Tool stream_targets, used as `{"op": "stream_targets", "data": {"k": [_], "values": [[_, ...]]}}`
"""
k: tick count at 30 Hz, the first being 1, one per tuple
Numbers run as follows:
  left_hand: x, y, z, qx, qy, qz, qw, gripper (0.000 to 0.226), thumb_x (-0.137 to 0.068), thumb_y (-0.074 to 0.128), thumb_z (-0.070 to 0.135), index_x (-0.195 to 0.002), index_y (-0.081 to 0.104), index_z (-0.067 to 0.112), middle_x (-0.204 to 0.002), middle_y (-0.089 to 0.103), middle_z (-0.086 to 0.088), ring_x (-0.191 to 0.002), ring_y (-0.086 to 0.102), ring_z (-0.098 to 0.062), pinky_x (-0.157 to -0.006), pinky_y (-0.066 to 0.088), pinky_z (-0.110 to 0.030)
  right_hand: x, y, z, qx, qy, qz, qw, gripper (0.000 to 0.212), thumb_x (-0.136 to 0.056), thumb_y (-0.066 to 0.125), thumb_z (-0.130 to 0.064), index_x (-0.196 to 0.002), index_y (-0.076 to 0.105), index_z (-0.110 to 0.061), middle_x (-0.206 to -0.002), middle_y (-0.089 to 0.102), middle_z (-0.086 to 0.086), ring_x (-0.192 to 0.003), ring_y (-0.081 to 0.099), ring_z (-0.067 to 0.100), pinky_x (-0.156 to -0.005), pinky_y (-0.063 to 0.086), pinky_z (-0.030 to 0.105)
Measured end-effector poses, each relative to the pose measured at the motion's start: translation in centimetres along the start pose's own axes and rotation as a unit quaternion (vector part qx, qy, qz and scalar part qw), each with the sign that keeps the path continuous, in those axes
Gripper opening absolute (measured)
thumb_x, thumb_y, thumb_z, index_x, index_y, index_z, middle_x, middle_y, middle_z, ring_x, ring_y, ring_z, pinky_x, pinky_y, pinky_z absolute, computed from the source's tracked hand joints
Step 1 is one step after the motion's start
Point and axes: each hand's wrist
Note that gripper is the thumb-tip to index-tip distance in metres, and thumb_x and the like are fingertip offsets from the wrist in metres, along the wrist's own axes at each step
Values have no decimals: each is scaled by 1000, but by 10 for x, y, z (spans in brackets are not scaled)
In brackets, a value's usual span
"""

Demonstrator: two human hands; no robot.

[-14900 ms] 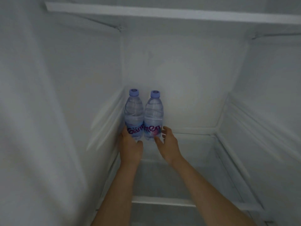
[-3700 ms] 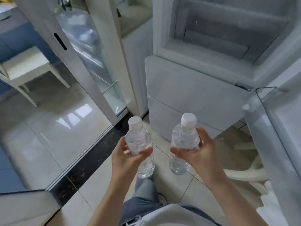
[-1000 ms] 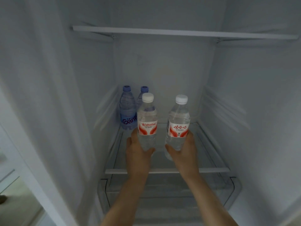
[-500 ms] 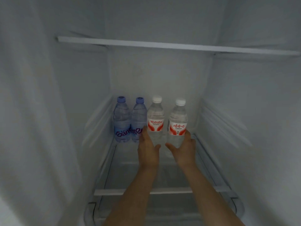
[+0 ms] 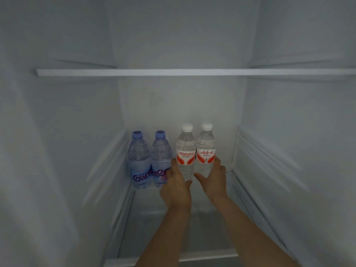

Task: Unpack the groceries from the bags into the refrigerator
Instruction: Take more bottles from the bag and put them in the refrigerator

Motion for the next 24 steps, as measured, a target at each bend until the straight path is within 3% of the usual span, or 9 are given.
{"op": "stream_targets", "data": {"k": [7,10,13,16,19,24], "values": [[-11,24,5,7,6,26,1000,103,-74,81,31,-151,12,18,-119,54,-18,-86,67,-33,-58,58,-40,-10,2,5,-3,-12,-9,1000,81,-76,80,-17,-142,33,-16,-132,48,12,-117,46,23,-87,34,22],[-17,32,5,12,0,25,1000,106,-75,80,30,-147,2,21,-122,51,-19,-93,66,-35,-63,59,-41,-12,4,7,-14,-15,-10,1000,81,-76,80,-15,-143,33,-15,-132,48,11,-118,45,23,-87,33,21],[-17,36,6,18,9,37,999,109,-72,83,28,-147,6,18,-126,52,-21,-100,65,-36,-64,59,-41,-16,5,7,-9,-19,-7,1000,82,-76,80,-16,-143,33,-15,-134,47,12,-119,45,25,-88,33,22],[-17,39,7,27,16,49,998,114,-63,89,25,-146,11,15,-120,55,-25,-92,67,-39,-56,59,-40,-18,7,8,-13,-10,-12,1000,82,-77,79,-18,-144,31,-17,-133,47,12,-119,46,25,-89,35,24],[-19,43,9,50,17,42,998,112,-67,87,18,-147,7,16,-119,53,-27,-84,68,-38,-52,58,-40,-22,7,8,-12,-6,-22,1000,84,-77,78,-17,-145,29,-15,-131,46,13,-117,46,26,-91,38,28],[-7,35,7,150,19,9,989,86,-84,64,-1,-151,11,7,-136,45,-24,-106,61,-37,-76,57,-45,-14,3,4,26,34,-46,998,84,-77,77,-11,-143,26,-10,-133,43,16,-119,46,30,-93,41,31]]}}
Point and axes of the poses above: each hand's wrist, its own x-axis away from the middle knuckle, its own y-axis out of the palm, z = x × y
